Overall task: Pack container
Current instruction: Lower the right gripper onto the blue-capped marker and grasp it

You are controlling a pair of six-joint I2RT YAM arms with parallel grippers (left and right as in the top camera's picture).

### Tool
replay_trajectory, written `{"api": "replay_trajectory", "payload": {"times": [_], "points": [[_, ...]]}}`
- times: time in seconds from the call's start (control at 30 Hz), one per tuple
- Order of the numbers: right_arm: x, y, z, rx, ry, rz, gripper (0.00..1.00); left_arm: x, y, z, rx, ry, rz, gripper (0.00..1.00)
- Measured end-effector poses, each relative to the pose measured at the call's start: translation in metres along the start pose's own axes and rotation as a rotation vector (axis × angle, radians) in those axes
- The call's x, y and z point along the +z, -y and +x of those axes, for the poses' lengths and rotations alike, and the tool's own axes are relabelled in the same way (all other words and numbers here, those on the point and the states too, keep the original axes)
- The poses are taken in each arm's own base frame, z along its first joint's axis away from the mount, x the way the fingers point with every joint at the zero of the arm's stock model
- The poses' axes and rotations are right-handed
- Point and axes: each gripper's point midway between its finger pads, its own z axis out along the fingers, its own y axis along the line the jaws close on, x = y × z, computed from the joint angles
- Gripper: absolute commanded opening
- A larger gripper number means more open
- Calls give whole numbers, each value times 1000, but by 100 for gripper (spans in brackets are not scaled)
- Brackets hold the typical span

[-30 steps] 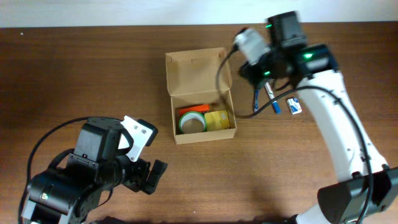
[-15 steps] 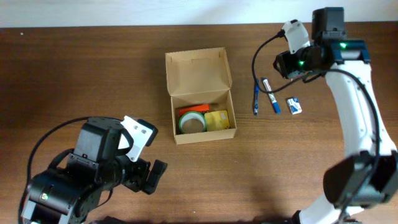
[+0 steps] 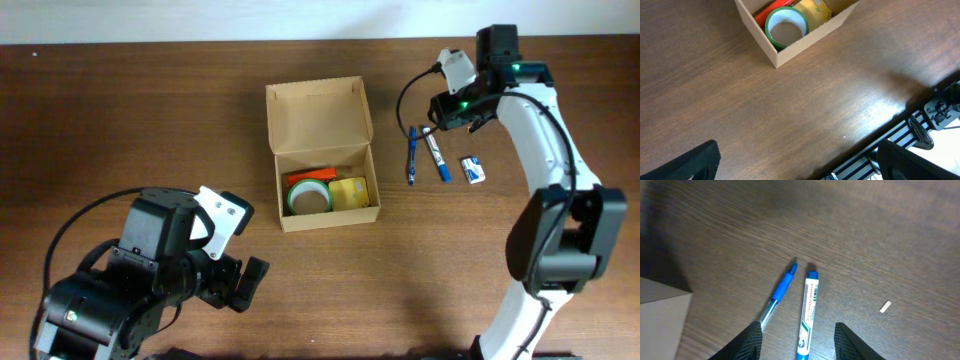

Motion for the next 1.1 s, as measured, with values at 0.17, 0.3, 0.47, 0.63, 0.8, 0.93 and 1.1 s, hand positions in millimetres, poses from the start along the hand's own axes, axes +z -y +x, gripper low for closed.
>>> {"api": "replay_trajectory", "payload": {"times": [0.17, 0.3, 0.47, 0.63, 0.8, 0.93, 1.1], "points": [[28, 4, 15, 19, -66, -6, 47, 0, 0, 0, 0, 0, 0, 99], [43, 7, 22, 24, -95, -7, 47, 0, 0, 0, 0, 0, 0, 100], [54, 9, 26, 26, -109, -6, 47, 0, 0, 0, 0, 0, 0, 99], [64, 9, 32, 31, -132, -14, 46, 0, 0, 0, 0, 0, 0, 99], [77, 10, 38, 34, -152, -21, 42, 0, 0, 0, 0, 0, 0, 100], [84, 10, 42, 38, -165, -25, 41, 0, 0, 0, 0, 0, 0, 100], [89, 11, 46, 40, -179, -23, 40, 0, 0, 0, 0, 0, 0, 100]]}}
